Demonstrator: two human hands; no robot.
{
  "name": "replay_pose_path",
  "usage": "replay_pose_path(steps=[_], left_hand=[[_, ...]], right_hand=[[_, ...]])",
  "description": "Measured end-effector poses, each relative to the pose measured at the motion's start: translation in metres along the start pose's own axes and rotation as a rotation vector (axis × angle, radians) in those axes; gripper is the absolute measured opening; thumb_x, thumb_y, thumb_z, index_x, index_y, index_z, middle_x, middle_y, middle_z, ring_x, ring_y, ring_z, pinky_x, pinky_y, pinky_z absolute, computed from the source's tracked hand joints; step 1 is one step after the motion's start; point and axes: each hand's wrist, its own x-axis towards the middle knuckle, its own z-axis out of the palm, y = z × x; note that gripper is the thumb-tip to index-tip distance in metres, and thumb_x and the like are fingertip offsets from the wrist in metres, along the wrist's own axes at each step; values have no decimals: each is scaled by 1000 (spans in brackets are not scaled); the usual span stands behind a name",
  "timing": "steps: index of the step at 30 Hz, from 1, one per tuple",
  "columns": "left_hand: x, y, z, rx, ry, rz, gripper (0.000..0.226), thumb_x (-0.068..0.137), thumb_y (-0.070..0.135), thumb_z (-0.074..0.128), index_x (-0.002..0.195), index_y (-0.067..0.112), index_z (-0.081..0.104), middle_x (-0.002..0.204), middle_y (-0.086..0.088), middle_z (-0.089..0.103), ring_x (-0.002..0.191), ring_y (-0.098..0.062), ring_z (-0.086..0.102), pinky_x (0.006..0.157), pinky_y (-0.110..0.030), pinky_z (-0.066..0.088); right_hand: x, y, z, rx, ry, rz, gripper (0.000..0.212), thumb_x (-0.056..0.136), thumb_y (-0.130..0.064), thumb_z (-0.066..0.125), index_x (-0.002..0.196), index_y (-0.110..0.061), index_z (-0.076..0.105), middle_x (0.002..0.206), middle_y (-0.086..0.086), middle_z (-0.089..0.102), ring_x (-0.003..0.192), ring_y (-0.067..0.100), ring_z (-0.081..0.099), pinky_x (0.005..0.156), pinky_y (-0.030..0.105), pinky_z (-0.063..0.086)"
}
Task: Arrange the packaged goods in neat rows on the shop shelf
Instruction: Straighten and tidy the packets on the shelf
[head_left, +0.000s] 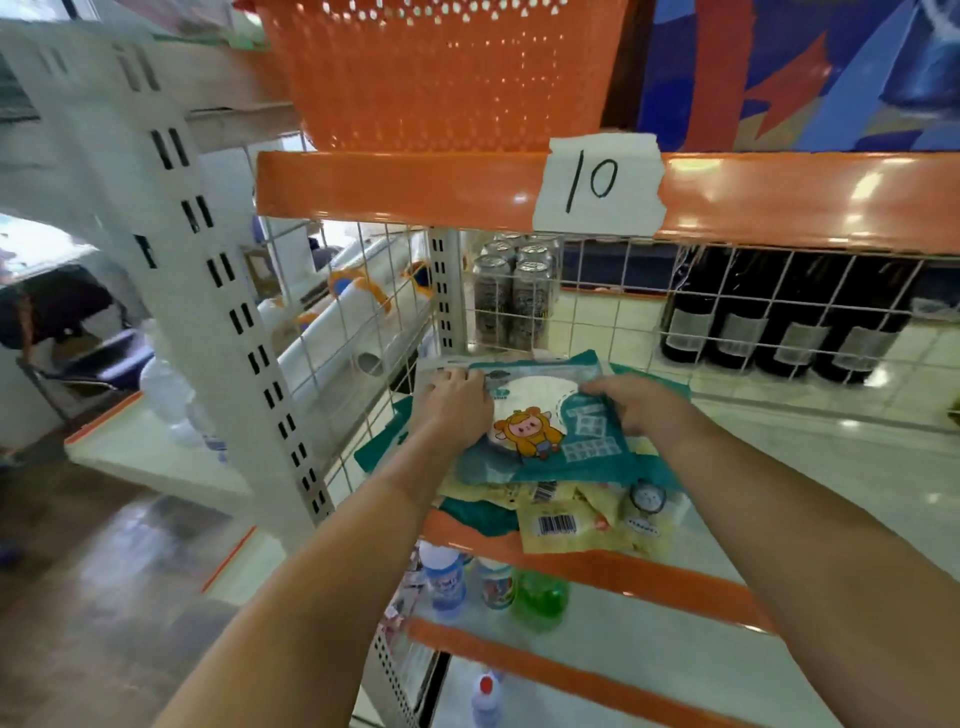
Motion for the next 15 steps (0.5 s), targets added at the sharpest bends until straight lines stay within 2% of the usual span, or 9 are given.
replay_pose_path(steps=[4,7,9,12,13,15], left_hand=[[0,4,-6,18,9,96,39,102,29,30,133,9,44,135,-14,49,122,-30,46,98,-40,38],[5,11,-5,40,-12,172,39,101,31,34,131,9,46,128,-13,54,115,-29,50,95,-39,44],[7,20,-6,112,-45,259,37,97,23,42,133,13,46,126,-11,55,111,-27,53,94,-37,47],[5,40,-9,135,-83,293,34,95,23,51,125,8,51,124,-11,54,106,-27,55,89,-37,51],[3,50,-11,146,-65,313,36,96,27,50,125,7,51,126,-12,52,109,-28,53,89,-38,50],[-2,70,-13,141,-31,344,39,101,32,35,130,10,49,133,-13,50,119,-30,48,95,-40,42]], right_hand=[[-18,4,-10,160,57,-19,9,92,-7,57,85,-2,53,81,12,60,70,24,59,72,39,51],[-35,9,-26,243,130,-43,12,92,-7,59,82,-3,53,79,12,60,68,23,58,66,37,51],[-46,14,-42,280,191,-55,12,91,-9,61,82,-3,55,78,12,61,68,23,59,65,37,51],[-61,25,-70,355,270,-41,14,88,-14,65,84,-3,57,80,11,62,69,24,60,65,38,51],[-67,30,-82,378,298,-43,14,88,-14,65,83,-4,57,82,12,63,70,24,61,65,39,51],[-78,39,-104,417,350,-47,14,87,-13,66,82,-4,56,84,12,62,71,25,61,72,42,51]])
